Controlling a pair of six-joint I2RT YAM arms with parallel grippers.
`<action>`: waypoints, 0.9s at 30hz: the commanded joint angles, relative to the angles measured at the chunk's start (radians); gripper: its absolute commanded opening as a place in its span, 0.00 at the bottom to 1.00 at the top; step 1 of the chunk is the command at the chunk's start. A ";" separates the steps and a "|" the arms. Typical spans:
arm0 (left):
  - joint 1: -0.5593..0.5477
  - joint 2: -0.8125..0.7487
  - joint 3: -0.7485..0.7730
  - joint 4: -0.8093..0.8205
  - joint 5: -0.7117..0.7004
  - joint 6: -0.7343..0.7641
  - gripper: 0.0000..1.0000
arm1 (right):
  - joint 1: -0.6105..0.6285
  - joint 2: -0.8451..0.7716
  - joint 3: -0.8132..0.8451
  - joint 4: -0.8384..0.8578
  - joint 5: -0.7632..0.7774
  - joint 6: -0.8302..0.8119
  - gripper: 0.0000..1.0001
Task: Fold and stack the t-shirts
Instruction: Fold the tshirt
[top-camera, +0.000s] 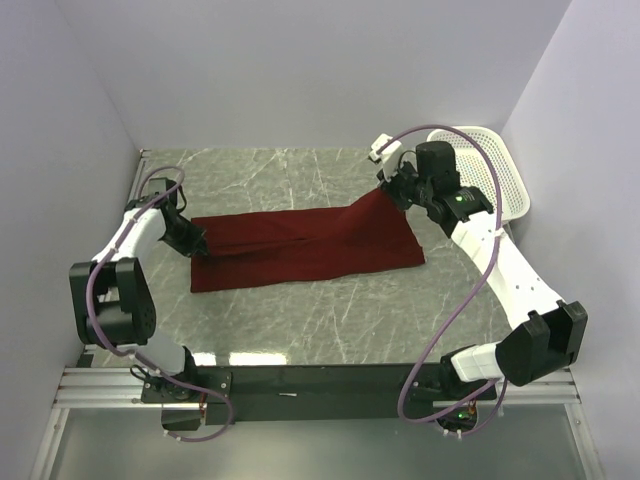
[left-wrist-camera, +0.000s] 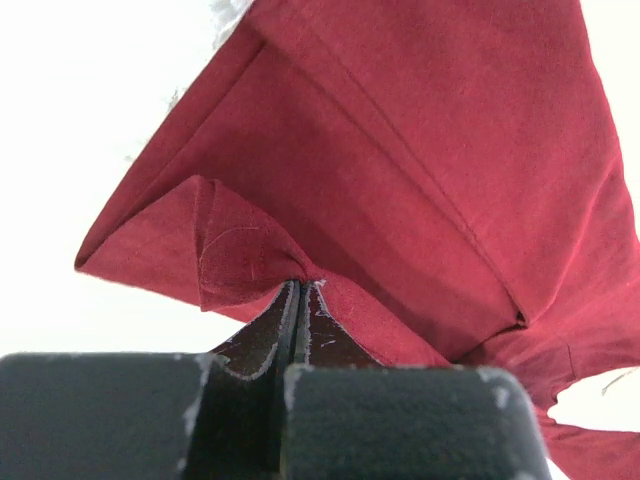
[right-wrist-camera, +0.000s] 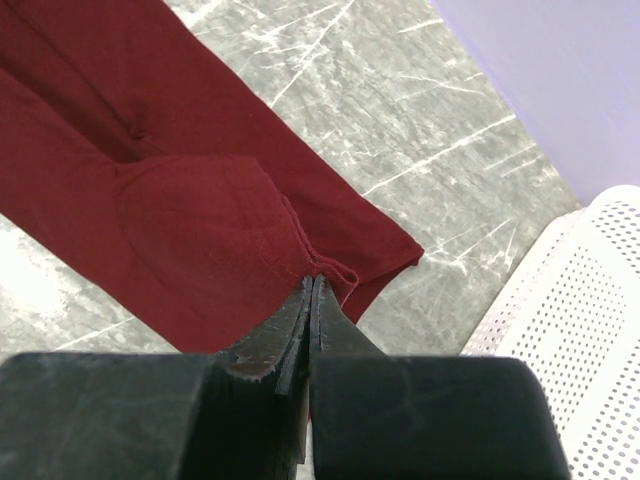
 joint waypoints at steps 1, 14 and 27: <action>0.005 0.023 0.051 0.018 -0.010 0.025 0.00 | -0.012 -0.026 0.011 0.060 -0.001 0.014 0.00; 0.005 -0.014 0.010 0.007 -0.031 0.025 0.00 | -0.017 -0.003 0.023 0.067 0.002 0.014 0.00; 0.006 -0.218 -0.099 -0.082 -0.034 0.011 0.00 | -0.021 -0.011 0.020 0.078 -0.011 0.017 0.00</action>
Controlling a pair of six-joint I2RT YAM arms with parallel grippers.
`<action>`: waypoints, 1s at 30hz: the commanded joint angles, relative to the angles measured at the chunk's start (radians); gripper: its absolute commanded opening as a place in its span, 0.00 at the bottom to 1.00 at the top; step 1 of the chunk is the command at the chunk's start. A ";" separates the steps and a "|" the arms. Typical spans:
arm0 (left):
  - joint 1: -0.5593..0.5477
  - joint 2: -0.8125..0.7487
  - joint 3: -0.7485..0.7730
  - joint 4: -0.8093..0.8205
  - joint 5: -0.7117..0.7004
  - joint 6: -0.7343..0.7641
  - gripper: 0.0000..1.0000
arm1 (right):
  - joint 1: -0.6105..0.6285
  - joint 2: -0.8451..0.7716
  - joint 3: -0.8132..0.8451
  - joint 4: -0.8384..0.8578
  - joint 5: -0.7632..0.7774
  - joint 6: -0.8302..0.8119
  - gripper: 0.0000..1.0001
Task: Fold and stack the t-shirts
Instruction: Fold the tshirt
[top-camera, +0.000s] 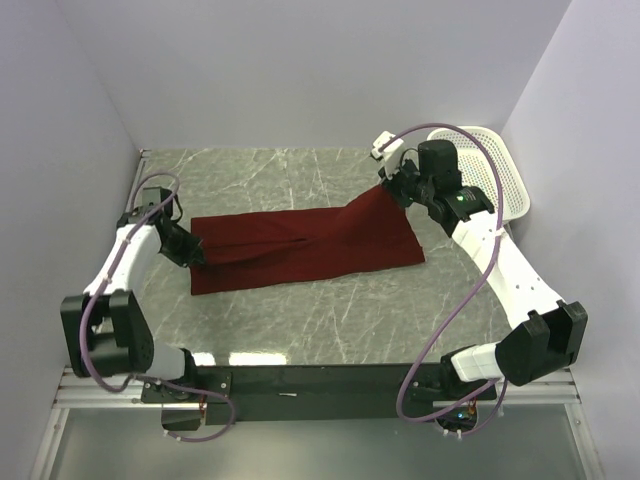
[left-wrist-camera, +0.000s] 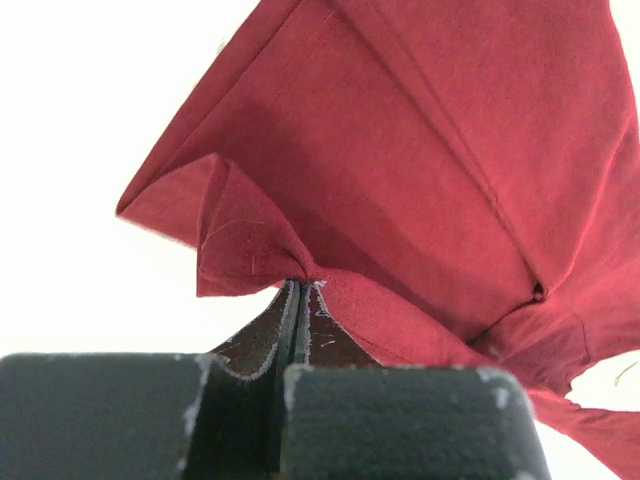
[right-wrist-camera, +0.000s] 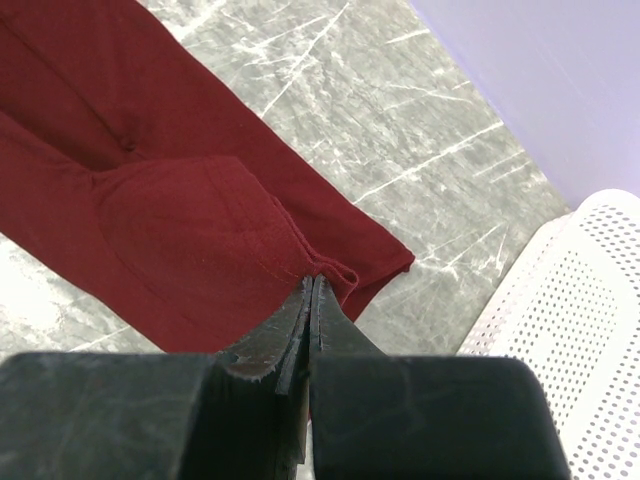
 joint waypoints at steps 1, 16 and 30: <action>0.006 -0.100 -0.040 -0.055 -0.014 0.004 0.00 | -0.007 -0.011 0.018 0.054 -0.018 0.013 0.00; 0.006 -0.401 -0.229 -0.168 0.062 -0.038 0.00 | -0.009 -0.282 -0.139 -0.001 -0.224 -0.008 0.00; 0.006 -0.390 -0.257 -0.133 0.019 -0.093 0.01 | -0.009 -0.419 -0.354 0.011 -0.282 -0.045 0.00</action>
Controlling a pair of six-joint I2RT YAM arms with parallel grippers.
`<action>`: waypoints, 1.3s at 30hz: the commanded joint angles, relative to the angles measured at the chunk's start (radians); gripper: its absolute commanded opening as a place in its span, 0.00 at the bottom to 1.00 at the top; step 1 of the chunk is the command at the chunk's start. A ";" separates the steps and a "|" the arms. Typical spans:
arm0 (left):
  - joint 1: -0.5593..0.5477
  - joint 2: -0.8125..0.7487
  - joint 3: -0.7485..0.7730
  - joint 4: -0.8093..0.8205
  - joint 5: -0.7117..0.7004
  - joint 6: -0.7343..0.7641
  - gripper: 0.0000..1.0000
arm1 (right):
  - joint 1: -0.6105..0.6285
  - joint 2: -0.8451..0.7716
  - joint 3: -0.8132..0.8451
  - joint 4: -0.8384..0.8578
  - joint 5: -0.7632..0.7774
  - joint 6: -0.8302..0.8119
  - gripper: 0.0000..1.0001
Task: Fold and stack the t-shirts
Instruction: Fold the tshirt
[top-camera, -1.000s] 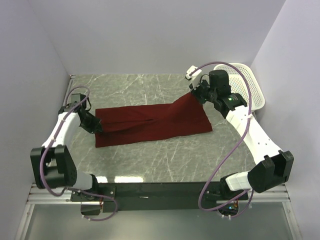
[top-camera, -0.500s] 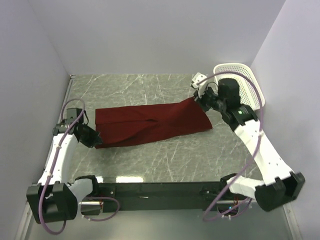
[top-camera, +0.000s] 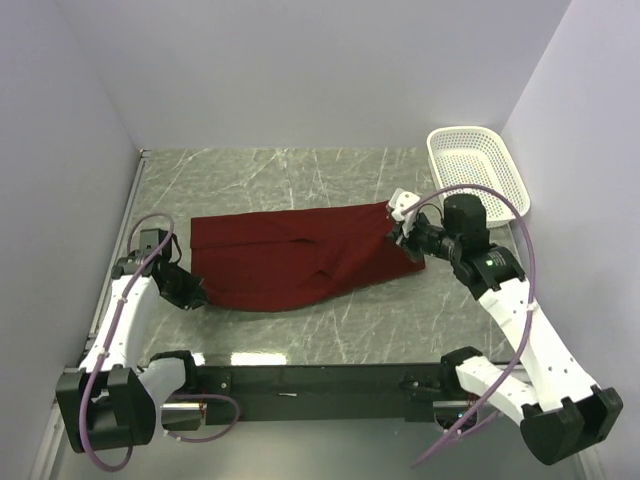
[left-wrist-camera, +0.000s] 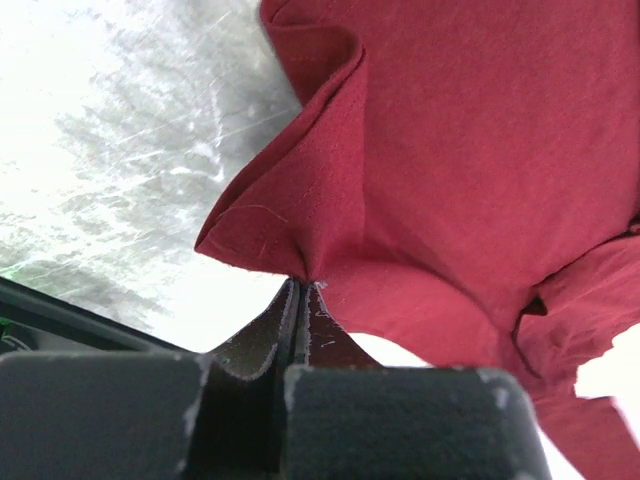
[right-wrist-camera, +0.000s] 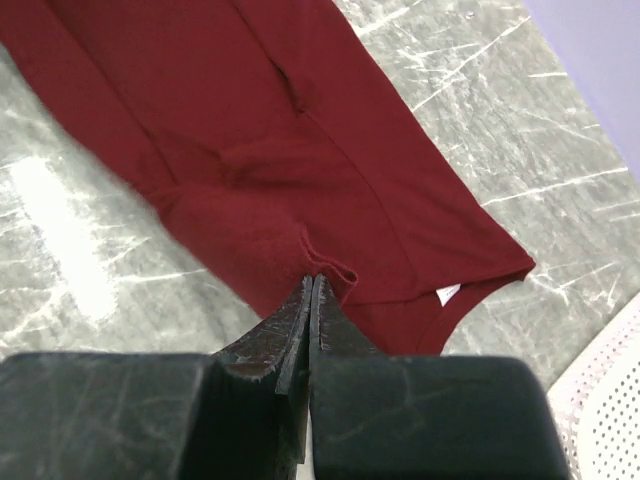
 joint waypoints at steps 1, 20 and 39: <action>0.005 0.035 0.064 0.026 -0.023 -0.030 0.00 | -0.005 0.030 0.025 0.060 0.002 -0.007 0.00; 0.005 0.059 0.142 -0.007 -0.041 -0.130 0.00 | -0.006 0.173 0.140 0.127 0.022 0.002 0.00; -0.030 -0.089 -0.096 -0.217 0.031 -0.312 0.00 | -0.005 -0.002 0.005 0.014 -0.145 -0.075 0.00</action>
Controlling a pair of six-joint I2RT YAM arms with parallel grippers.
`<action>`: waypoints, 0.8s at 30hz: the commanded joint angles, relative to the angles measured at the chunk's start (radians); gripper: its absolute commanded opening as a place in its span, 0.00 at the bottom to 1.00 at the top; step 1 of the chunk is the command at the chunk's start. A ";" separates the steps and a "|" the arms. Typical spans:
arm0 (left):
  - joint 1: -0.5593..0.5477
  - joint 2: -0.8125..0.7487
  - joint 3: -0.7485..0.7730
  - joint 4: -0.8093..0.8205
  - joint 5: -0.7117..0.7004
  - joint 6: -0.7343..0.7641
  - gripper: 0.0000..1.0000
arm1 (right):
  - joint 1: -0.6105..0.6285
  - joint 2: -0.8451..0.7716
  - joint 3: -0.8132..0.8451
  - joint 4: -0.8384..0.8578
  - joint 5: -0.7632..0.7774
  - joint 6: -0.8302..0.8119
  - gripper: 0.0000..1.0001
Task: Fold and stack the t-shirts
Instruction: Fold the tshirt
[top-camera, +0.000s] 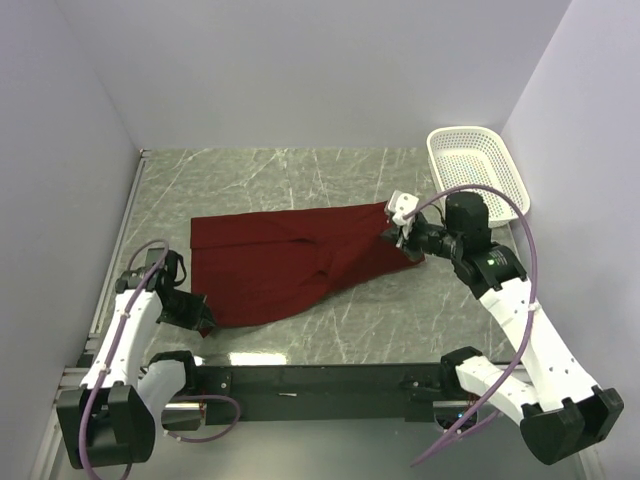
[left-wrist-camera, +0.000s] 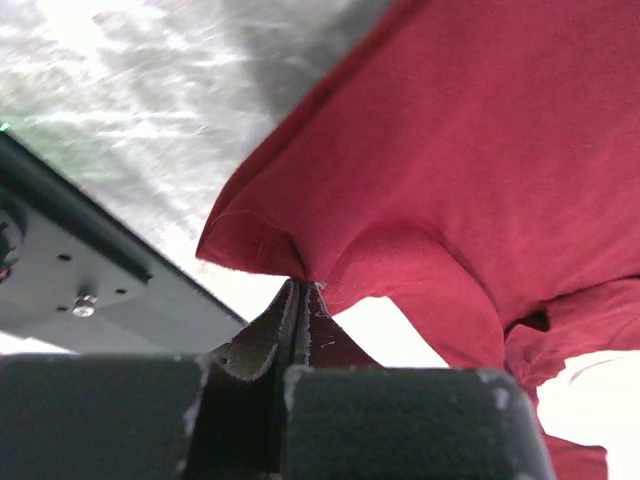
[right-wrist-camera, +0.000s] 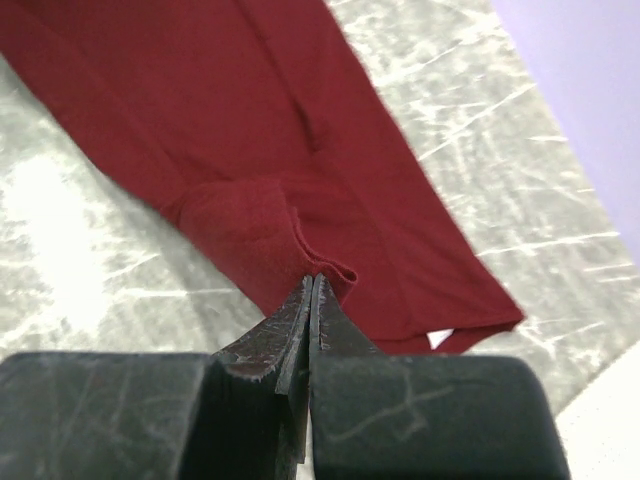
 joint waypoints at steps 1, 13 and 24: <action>-0.008 -0.027 -0.011 -0.070 -0.001 -0.037 0.01 | -0.006 -0.028 -0.027 -0.010 -0.050 -0.023 0.00; -0.010 0.036 0.006 -0.043 -0.026 -0.071 0.01 | -0.006 -0.053 -0.064 0.023 -0.059 -0.069 0.00; 0.007 0.219 0.089 0.036 -0.073 -0.020 0.00 | -0.006 0.040 -0.028 0.117 -0.007 -0.029 0.00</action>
